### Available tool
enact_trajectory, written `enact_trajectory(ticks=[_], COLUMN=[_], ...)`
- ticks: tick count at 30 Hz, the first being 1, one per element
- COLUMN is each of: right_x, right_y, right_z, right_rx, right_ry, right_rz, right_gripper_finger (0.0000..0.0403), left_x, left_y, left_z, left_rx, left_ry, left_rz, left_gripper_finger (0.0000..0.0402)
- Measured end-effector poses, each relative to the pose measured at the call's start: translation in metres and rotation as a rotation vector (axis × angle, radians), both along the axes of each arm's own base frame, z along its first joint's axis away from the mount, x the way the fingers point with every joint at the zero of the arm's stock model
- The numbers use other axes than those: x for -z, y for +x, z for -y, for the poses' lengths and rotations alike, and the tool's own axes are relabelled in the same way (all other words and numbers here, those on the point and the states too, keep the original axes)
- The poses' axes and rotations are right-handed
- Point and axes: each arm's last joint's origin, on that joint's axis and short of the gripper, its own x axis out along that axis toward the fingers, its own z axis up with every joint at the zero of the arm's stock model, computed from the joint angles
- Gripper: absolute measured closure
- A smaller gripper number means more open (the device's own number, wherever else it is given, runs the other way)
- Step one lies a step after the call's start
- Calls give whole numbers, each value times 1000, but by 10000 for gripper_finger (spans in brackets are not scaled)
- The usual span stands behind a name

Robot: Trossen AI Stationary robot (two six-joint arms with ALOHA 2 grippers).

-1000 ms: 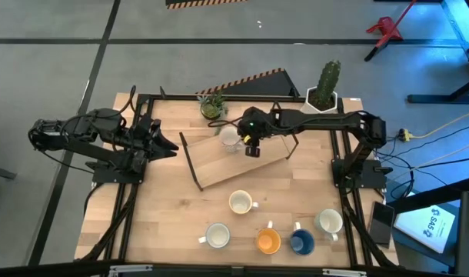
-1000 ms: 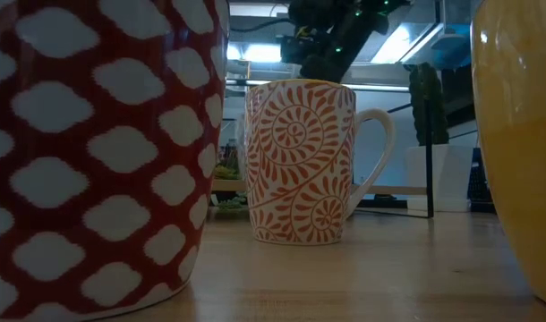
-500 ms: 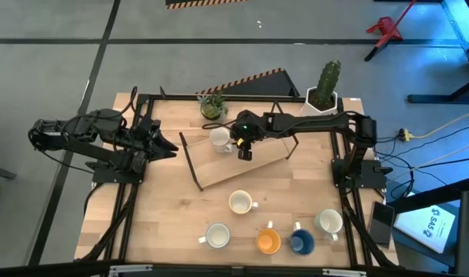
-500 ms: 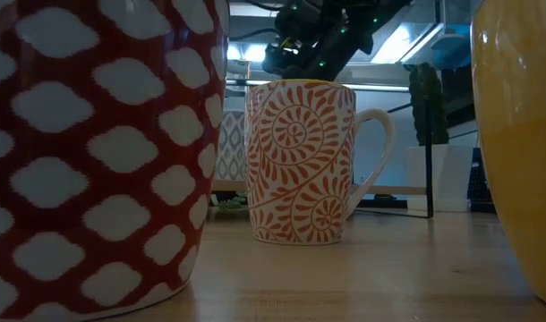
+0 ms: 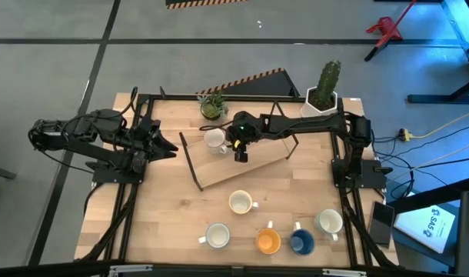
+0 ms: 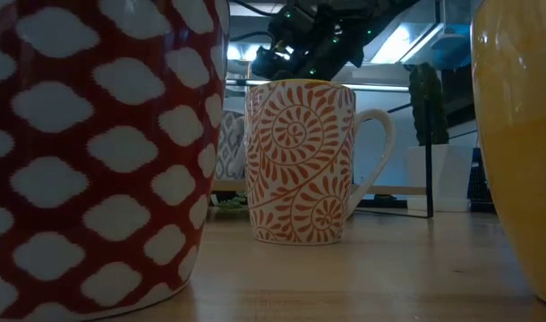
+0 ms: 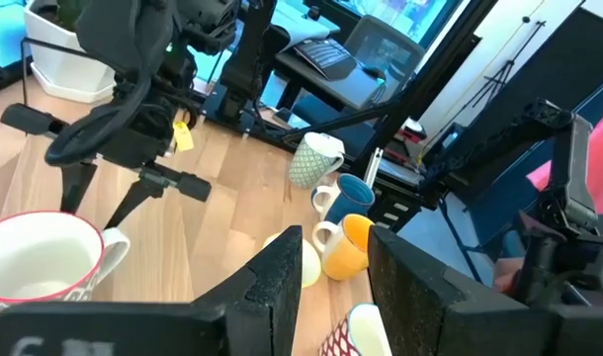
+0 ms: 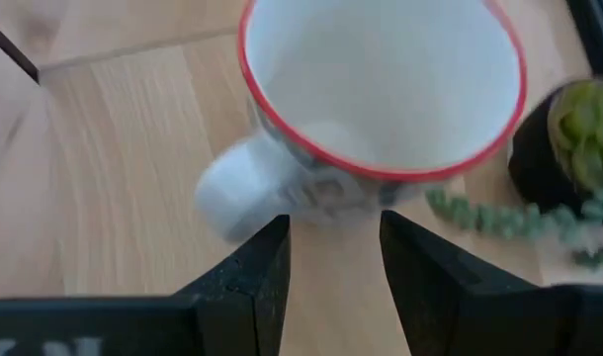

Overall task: Place coffee mugs
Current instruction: Put the gray patterned mug on the shelf, then put the orange patterned mug on the shelf

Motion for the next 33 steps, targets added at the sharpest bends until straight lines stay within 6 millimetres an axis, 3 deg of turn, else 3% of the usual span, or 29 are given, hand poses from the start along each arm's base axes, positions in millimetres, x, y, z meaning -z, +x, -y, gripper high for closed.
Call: enact_trajectory(ticks=[17, 21, 24, 28, 33], right_x=[-8, -7, -19, -47, -75], right_y=[10, 7, -2, -18, -32], right_z=[-14, -16, -17, -36, -90], right_rx=[-95, -66, -17, 12, -42], right_ry=[-33, -2, 38, 167, 172], right_rz=[118, 70, -30, -173, -256], right_gripper_finger=[256, 256, 256, 256, 256], left_x=[0, 0, 0, 0, 1], left_y=[0, 0, 0, 0, 0], left_z=[0, 0, 0, 0, 0], left_rx=[0, 0, 1, 1, 5], left_ry=[0, 0, 0, 0, 21], left_rz=[-4, -4, -4, -5, -3], left_gripper_finger=[289, 289, 289, 289, 289])
